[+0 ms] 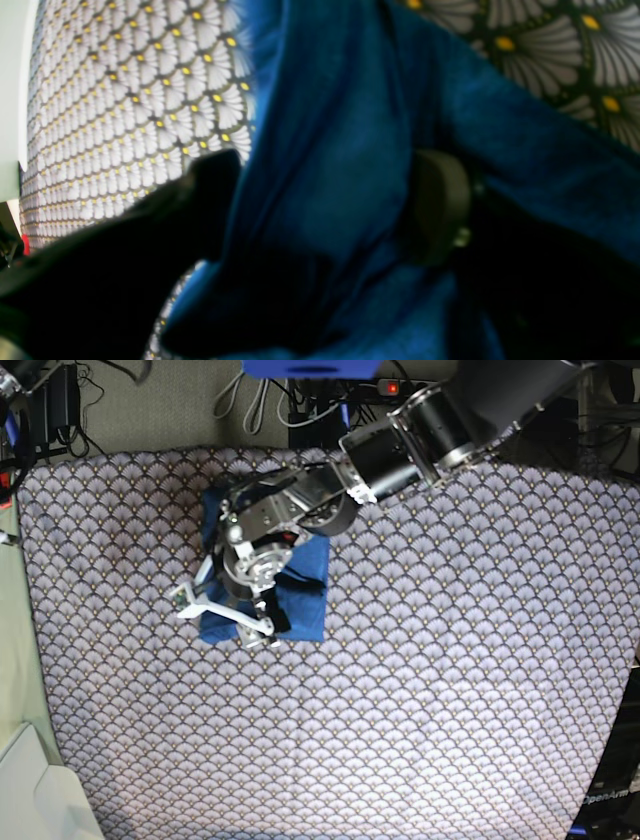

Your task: Fold the T-shirt properly

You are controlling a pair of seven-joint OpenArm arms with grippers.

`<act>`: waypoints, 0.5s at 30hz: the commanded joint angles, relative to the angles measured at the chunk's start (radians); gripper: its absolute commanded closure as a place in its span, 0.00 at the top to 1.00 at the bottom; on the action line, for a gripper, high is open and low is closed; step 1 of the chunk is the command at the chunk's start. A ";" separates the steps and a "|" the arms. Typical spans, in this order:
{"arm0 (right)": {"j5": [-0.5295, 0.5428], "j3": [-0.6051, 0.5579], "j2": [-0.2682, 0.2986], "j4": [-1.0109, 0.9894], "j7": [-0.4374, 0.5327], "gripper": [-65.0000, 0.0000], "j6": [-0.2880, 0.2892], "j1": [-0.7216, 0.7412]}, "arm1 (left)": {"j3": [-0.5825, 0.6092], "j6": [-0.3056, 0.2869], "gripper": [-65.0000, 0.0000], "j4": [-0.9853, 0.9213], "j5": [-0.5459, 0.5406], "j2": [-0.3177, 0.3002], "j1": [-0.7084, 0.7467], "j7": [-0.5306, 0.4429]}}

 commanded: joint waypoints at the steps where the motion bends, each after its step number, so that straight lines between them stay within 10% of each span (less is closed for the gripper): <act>1: 0.011 0.006 0.019 0.015 0.019 0.01 0.011 0.005 | -0.003 0.008 0.83 0.035 0.007 0.017 -0.030 -0.007; 10: 0.012 0.004 -0.015 0.019 0.018 0.01 0.011 0.005 | -0.015 0.010 0.84 0.153 0.008 -0.007 -0.098 0.082; 15: 0.014 -0.059 -0.041 0.024 0.021 0.00 0.011 0.014 | -0.235 0.004 0.84 0.294 0.008 -0.073 -0.103 0.145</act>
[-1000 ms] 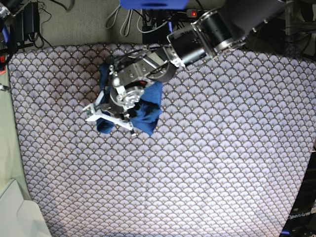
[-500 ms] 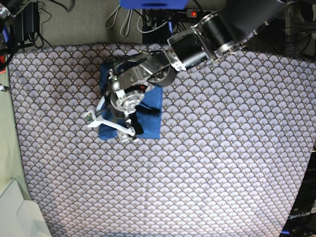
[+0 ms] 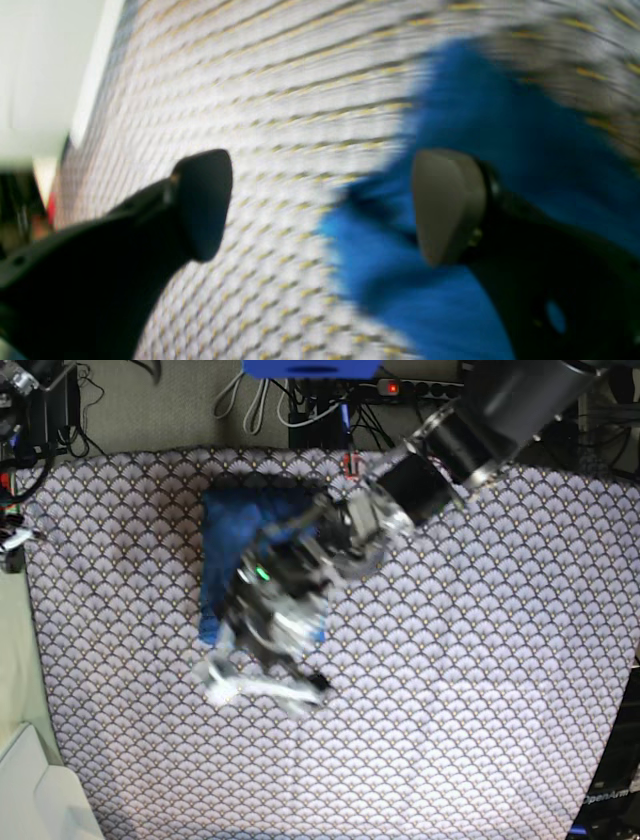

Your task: Fold the T-shirt properly

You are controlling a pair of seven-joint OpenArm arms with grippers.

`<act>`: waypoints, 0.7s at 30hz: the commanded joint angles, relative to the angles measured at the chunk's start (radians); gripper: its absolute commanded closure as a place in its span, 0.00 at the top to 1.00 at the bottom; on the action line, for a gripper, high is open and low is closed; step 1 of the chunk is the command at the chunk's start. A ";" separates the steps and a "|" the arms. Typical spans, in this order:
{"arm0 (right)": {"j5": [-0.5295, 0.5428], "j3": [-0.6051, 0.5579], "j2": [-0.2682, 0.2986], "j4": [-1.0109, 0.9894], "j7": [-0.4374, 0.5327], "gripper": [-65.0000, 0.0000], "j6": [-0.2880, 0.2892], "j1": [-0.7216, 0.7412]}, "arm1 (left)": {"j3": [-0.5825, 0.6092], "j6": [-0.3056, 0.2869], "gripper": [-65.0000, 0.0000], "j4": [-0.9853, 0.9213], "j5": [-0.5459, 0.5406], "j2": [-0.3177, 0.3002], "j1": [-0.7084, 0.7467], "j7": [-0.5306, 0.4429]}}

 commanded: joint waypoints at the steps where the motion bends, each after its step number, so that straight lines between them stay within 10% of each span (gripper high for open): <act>1: 0.009 0.003 0.023 0.020 0.023 0.00 0.011 0.005 | -0.065 0.010 0.84 0.055 0.019 -0.026 -0.031 0.020; 6: 0.010 -0.020 -0.014 0.022 0.022 0.00 0.012 -0.010 | -0.396 0.008 0.76 0.236 0.009 -0.204 0.064 0.083; 13: 0.010 -0.146 -0.123 0.117 0.023 0.00 0.243 -0.039 | -0.899 0.008 0.00 0.363 0.009 -0.359 0.371 0.076; 21: 0.007 -0.460 -0.218 0.112 -0.001 0.00 0.243 -0.062 | -1.220 0.007 0.00 0.474 0.008 -0.337 0.799 0.000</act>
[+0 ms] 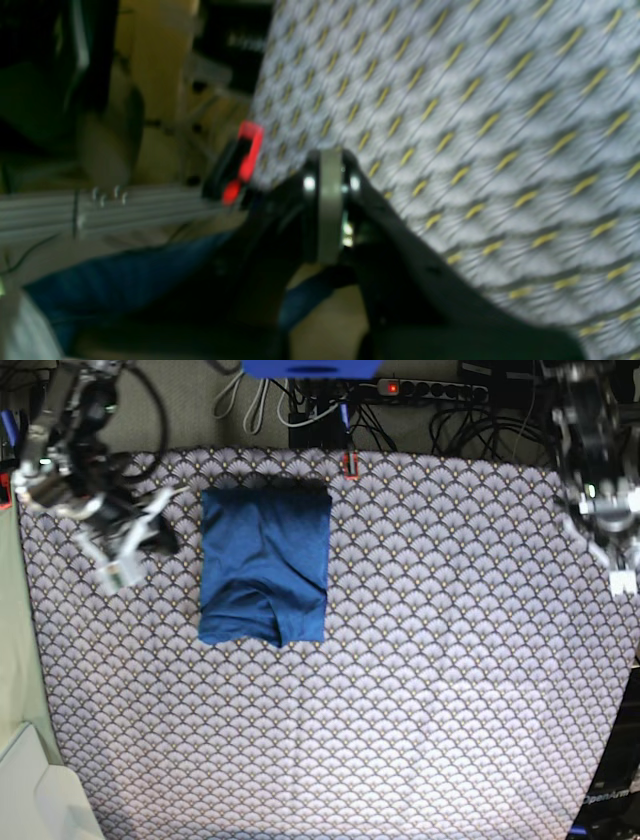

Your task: Fold the T-shirt properly

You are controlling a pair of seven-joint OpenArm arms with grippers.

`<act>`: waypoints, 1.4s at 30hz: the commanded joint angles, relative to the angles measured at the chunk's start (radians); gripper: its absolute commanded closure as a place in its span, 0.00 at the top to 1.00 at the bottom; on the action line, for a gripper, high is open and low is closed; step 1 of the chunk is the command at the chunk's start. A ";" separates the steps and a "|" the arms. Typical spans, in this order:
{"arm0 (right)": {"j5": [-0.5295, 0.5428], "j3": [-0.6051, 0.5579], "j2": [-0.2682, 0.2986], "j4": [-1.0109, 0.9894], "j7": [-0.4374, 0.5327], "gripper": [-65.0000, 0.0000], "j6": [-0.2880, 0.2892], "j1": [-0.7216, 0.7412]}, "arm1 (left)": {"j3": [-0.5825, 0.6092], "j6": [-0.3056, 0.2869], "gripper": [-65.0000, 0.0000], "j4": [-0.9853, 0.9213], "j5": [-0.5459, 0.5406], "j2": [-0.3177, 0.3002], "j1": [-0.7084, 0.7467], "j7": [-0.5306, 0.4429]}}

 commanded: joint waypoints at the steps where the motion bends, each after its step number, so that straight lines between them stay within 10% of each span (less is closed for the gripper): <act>1: 0.027 -0.041 -0.004 0.008 0.018 0.00 0.003 0.014 | -0.015 0.005 0.00 0.019 0.008 0.007 0.063 -0.022; 14: 0.026 -0.376 -0.036 -0.099 0.021 0.00 0.003 0.035 | -0.020 0.005 0.00 -0.078 -0.038 0.174 0.468 -0.334; 25: 0.027 -0.374 0.041 -0.418 0.044 0.00 0.003 0.121 | -0.015 0.006 0.00 -0.336 -0.151 0.150 0.481 -0.483; 42: 0.027 -0.248 0.136 0.021 0.118 0.00 0.003 -0.218 | 0.201 0.006 0.00 -0.388 -0.150 0.053 0.472 -0.501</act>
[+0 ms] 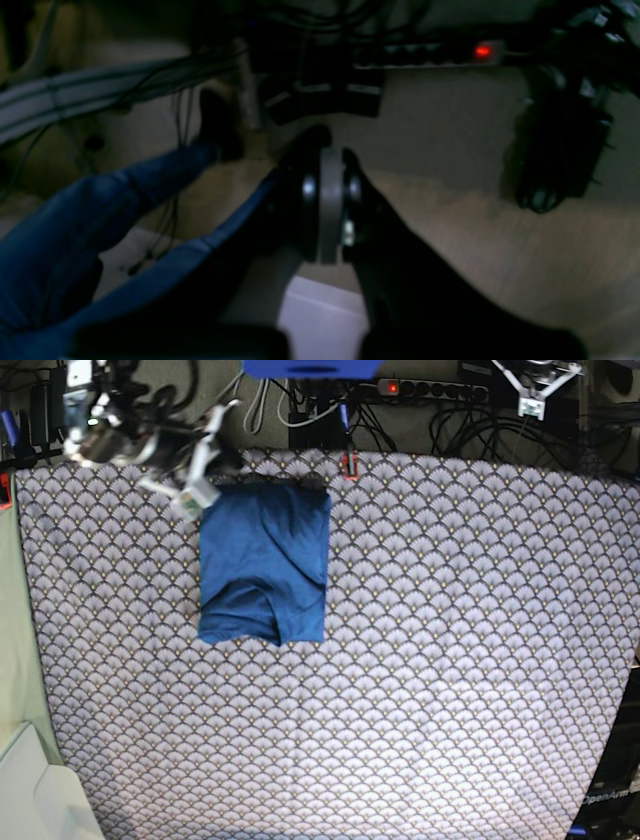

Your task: Fold the T-shirt properly

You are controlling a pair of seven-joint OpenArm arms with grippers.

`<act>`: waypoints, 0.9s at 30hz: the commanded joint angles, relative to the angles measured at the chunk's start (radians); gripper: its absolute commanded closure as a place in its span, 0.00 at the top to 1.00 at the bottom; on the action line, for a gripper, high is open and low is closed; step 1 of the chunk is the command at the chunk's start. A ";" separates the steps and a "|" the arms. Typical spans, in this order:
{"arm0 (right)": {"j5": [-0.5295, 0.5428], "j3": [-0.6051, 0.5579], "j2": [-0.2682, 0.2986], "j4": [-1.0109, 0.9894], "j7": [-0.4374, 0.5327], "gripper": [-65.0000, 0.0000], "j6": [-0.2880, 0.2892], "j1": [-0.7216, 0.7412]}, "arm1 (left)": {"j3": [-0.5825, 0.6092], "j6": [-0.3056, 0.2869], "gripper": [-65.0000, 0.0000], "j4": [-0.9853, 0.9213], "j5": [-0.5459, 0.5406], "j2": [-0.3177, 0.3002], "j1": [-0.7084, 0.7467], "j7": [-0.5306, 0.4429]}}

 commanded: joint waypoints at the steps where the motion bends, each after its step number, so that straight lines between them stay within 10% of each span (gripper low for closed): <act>1: 0.026 0.026 0.014 0.019 0.020 0.00 0.004 -0.013 | 0.020 0.006 0.00 -0.001 0.006 -0.005 0.001 0.003; 7: 0.023 0.233 0.019 0.002 0.022 0.00 0.004 -0.101 | 0.241 0.008 0.00 -0.227 0.001 -0.059 -0.150 -0.030; 13: 0.006 0.405 0.017 -0.191 0.054 0.00 0.004 -0.164 | 0.425 0.016 0.00 -0.570 -0.003 -0.076 -0.289 -0.317; 27: -0.436 0.422 -0.010 -1.350 0.880 0.00 0.004 0.002 | 0.494 0.009 0.00 -1.064 -0.005 0.050 -0.480 -0.637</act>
